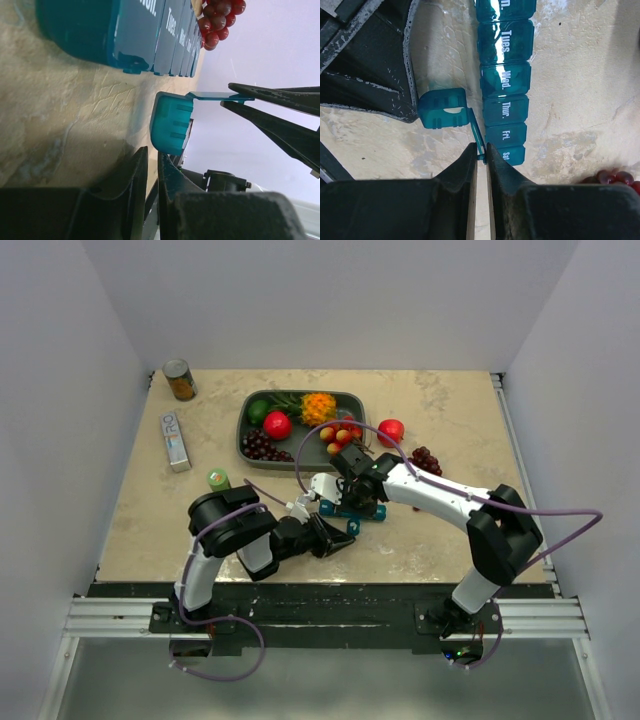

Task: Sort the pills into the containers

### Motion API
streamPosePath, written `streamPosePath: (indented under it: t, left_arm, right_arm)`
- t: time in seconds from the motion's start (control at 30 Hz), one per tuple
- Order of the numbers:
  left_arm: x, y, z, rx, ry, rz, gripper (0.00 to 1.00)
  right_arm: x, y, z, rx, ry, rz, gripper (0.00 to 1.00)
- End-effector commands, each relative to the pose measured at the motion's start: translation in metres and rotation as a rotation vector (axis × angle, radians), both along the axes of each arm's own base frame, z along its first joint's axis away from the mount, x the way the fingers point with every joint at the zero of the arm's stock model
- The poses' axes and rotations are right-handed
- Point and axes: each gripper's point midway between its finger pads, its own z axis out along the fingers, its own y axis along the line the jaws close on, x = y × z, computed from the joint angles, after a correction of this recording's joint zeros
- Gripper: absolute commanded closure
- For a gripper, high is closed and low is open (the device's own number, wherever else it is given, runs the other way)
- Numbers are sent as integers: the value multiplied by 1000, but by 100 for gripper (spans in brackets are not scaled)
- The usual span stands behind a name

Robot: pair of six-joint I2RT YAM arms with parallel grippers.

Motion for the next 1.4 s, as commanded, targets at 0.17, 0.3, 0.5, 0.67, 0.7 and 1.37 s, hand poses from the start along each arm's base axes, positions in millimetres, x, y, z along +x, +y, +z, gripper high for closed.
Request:
streamPosePath:
  t: [0.17,0.3,0.5,0.67,0.7,1.37]
  left_arm:
    - [2,5,-13,0,44,18,83]
    - [2,6,-15,-1,51,20,82]
    - [1,5,-16,-4,54,15,83]
    - [-1,0,-14,-10,44,-12,83]
    - [-1,0,-14,-9,42,-14,83]
    - [-7,-3,-15,-11,43,-37,84]
  right_arm:
    - [6,16,7,52,-3,-1,84]
    - [5,17,6,52,4,3,83]
    - [4,18,6,58,10,2,83]
    - [3,19,6,62,14,6,81]
    - [2,18,6,62,14,6,80]
    - [-3,21,24,144,44,9,53]
